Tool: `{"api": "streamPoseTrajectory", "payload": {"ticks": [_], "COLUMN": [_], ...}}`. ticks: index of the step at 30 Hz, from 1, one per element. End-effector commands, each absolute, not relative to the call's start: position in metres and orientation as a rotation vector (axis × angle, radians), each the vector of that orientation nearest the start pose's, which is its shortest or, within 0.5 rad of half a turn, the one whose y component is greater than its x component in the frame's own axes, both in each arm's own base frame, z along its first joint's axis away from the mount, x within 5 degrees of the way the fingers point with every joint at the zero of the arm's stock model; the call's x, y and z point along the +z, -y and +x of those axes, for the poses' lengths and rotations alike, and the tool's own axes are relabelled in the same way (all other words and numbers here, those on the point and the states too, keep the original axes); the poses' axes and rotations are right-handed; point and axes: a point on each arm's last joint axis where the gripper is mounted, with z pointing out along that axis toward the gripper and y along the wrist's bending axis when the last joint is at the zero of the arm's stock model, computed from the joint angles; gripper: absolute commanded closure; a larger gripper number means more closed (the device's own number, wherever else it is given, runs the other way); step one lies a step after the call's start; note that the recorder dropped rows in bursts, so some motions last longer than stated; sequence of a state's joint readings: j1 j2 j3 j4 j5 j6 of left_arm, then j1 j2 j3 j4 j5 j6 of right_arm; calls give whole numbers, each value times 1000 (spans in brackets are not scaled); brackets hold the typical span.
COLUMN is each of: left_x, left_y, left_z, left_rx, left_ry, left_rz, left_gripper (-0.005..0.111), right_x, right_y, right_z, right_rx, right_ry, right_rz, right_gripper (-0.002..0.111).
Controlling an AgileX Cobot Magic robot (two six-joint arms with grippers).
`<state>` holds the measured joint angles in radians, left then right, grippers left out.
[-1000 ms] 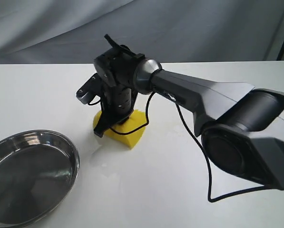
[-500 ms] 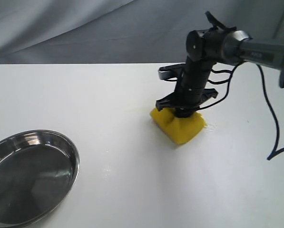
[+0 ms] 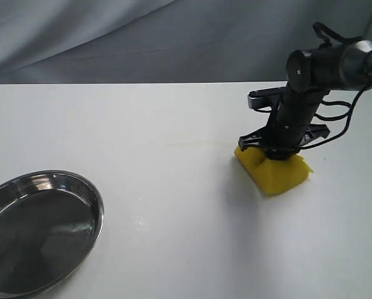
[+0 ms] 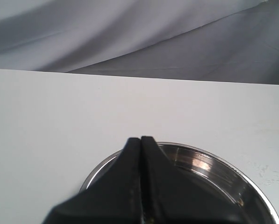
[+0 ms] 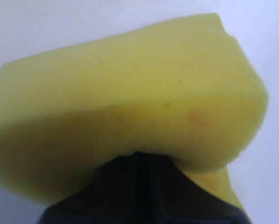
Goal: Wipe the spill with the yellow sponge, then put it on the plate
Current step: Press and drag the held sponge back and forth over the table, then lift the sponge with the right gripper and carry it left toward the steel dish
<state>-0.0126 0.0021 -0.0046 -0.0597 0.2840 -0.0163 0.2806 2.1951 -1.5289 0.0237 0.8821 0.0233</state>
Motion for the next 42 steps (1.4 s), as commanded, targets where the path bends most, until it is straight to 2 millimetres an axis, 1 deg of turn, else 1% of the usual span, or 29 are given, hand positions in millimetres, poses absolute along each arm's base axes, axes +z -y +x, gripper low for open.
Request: {"api": "streamPoseTrajectory", "payload": {"ticks": [1,2,3,6,8,9,11,14,16,18,19,21,23,26,28,30,34,37,41,42], "left_x": [188,188,188,188,188,188,188,188,188,188,188,188,188,188,188,188,188,188,188,188], "left_y": [2,2,2,2,2,2,2,2,2,2,2,2,2,2,2,2,2,2,2,2], "left_z": [55,55,55,55,55,55,55,55,55,55,55,55,55,55,55,55,55,55,55,55], "left_rx": [-83,-83,-83,-83,-83,-83,-83,-83,-83,-83,-83,-83,-83,-83,-83,-83,-83,-83,-83,-83], "left_ry": [-1761,-1761,-1761,-1761,-1761,-1761,-1761,-1761,-1761,-1761,-1761,-1761,-1761,-1761,-1761,-1761,-1761,-1761,-1761,-1761], "left_rz": [-43,-43,-43,-43,-43,-43,-43,-43,-43,-43,-43,-43,-43,-43,-43,-43,-43,-43,-43,-43], "left_gripper": [107,107,107,107,107,107,107,107,107,107,107,107,107,107,107,107,107,107,107,107], "right_x": [106,107,108,117,126,134,150,188,220,250,260,280,291,294,287,275,241,219,198,196], "right_y": [-197,-210,-230,-270,-288,-293,-297,-303,-306,-317,-322,-336,-349,-370,-384,-399,-425,-437,-444,-444], "right_z": [394,388,380,364,360,362,366,372,370,361,356,346,336,319,306,294,275,265,261,261], "right_rx": [318,341,376,464,503,515,533,561,589,616,625,645,656,676,683,691,691,658,526,500], "right_ry": [-2879,-2853,-2813,-2740,-2712,-2690,-2663,-2591,-2515,-2443,-2416,-2349,-2292,-2227,-2214,-2215,-2232,-2237,-2255,-2265], "right_rz": [-558,-614,-688,-871,-926,-939,-944,-990,-1095,-1191,-1220,-1266,-1299,-1333,-1381,-1433,-1520,-1579,-1601,-1594], "right_gripper": [108,108,108,108,108,108,108,108,108,108,108,108,108,108,108,108,108,108,108,108]}}
